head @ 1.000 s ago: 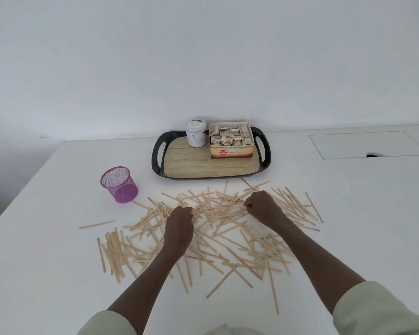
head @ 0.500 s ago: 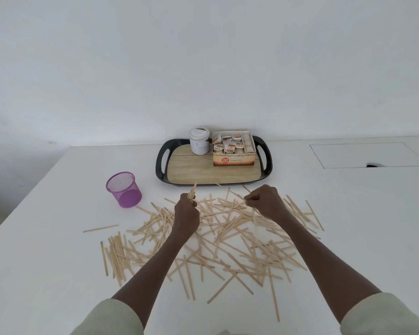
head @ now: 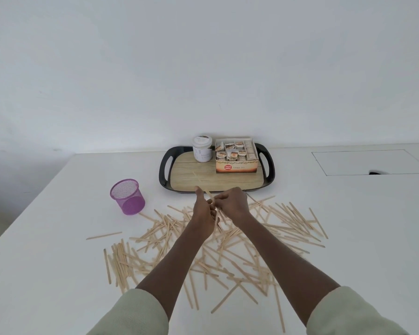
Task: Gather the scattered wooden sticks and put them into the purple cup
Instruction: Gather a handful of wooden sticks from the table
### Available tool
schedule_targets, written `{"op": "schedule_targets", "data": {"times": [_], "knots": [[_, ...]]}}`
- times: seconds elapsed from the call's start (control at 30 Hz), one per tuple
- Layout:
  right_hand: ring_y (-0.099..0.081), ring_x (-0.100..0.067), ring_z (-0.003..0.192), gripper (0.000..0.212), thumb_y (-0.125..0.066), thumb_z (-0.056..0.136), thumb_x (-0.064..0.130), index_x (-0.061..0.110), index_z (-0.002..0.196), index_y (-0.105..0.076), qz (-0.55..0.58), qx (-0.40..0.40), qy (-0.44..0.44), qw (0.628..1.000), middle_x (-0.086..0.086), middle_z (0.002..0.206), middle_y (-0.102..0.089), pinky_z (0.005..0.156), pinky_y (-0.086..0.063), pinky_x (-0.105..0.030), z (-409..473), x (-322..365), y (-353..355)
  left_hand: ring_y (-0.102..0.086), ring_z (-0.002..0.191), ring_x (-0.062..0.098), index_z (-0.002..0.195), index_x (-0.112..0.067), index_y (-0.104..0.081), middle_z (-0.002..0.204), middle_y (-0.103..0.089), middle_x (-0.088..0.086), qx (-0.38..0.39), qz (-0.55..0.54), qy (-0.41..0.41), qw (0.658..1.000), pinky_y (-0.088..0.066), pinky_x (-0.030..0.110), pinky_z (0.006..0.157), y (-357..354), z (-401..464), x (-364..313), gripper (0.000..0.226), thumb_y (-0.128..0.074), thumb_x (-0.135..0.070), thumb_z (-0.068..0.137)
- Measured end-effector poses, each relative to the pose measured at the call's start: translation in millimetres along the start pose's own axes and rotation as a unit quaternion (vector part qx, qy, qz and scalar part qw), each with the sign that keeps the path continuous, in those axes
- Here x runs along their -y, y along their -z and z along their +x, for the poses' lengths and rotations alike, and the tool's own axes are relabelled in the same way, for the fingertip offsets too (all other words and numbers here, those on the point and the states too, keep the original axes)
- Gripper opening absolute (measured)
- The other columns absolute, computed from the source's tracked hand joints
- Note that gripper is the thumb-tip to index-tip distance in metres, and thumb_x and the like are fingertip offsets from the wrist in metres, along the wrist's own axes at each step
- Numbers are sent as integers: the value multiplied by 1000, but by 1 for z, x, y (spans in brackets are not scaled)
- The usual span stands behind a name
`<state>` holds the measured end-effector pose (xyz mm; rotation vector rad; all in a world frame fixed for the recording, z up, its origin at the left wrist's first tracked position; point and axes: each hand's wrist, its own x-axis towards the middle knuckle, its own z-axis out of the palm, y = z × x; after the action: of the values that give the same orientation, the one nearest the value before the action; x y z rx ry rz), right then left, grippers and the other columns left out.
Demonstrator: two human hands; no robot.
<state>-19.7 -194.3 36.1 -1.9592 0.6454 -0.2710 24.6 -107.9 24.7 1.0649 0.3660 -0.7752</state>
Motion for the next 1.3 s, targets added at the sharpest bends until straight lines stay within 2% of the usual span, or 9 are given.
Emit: {"op": "schedule_targets", "data": {"times": [0.1, 0.3, 0.47, 0.53, 0.63, 0.77, 0.93, 1.1, 1.3], "knots": [[-72, -17, 68, 11, -69, 80, -2, 3, 83, -80, -14, 5, 10, 1000, -11, 74, -76, 68, -60, -29, -8, 6, -12, -66, 109, 28, 103, 2, -56, 110, -68, 21, 27, -37, 13, 999, -48, 40, 105, -2, -1, -1, 73, -35, -67, 96], [-39, -4, 36, 30, -55, 76, -8, 2, 48, -59, -18, -12, 77, 997, 5, 39, -42, 45, -27, -13, -22, 10, -28, -66, 81, 28, 117, 2, -58, 83, -65, 16, -75, 14, -38, 996, -55, 35, 71, 4, 0, -5, 38, -39, -28, 105], [-67, 2, 64, 9, -76, 79, 6, 11, 84, -81, 26, -3, 61, 998, 1, 72, -75, 66, -53, -13, -13, 10, -17, -65, 87, 31, 111, 3, -57, 92, -62, 19, -62, -7, -21, 998, -55, 41, 86, 8, 4, -12, 37, -37, -28, 106], [-71, -5, 69, 7, -82, 76, 8, 13, 81, -80, 54, -29, 47, 997, 7, 71, -74, 74, -58, -23, -8, 13, -12, -54, 61, 21, 90, -2, -56, 70, -53, 12, -64, 7, -10, 998, -51, 33, 61, 8, 4, -11, 39, -36, -31, 107], [-68, -2, 69, 13, -84, 73, 8, 15, 83, -77, 46, -55, 61, 996, 11, 69, -70, 73, -55, -19, -2, 19, -10, -37, 45, 15, 76, -7, -51, 55, -40, 5, -52, 47, 0, 998, -33, 26, 45, 6, 0, -4, 42, -34, -29, 107], [-64, 6, 63, 23, -77, 79, 6, 9, 101, -72, -1, -72, 90, 993, 7, 67, -70, 70, -42, -1, 0, 15, -13, -45, 52, 19, 83, -3, -61, 60, -50, 9, 2, 48, 13, 999, -36, 31, 53, -1, -6, 3, 36, -41, -23, 104], [-65, -7, 76, 23, -75, 83, 11, 8, 106, -72, -37, -68, 117, 990, 0, 81, -74, 78, -49, -16, -1, 9, -11, -55, 51, 19, 81, -4, -62, 59, -58, 11, -36, 43, 5, 998, -43, 28, 51, -9, -11, 4, 38, -42, -27, 104], [-70, -18, 84, 32, -59, 95, 42, 12, 99, -70, 97, -57, -52, 992, -1, 87, -74, 83, -56, -36, -10, 11, -9, -27, 29, 12, 68, -14, -38, 40, -33, -2, -97, 4, -45, 994, -24, 18, 33, -13, -14, -11, 50, -30, -48, 105], [-67, -31, 103, 61, -51, 94, 61, 5, 114, -62, 372, 129, -224, 891, -16, 108, -71, 102, -49, -48, -40, 0, -8, -39, 40, 16, 71, -15, -44, 45, -40, -4, -167, 34, -256, 952, -39, 28, 45, -13, -14, -29, 58, -24, -60, 100]]}}
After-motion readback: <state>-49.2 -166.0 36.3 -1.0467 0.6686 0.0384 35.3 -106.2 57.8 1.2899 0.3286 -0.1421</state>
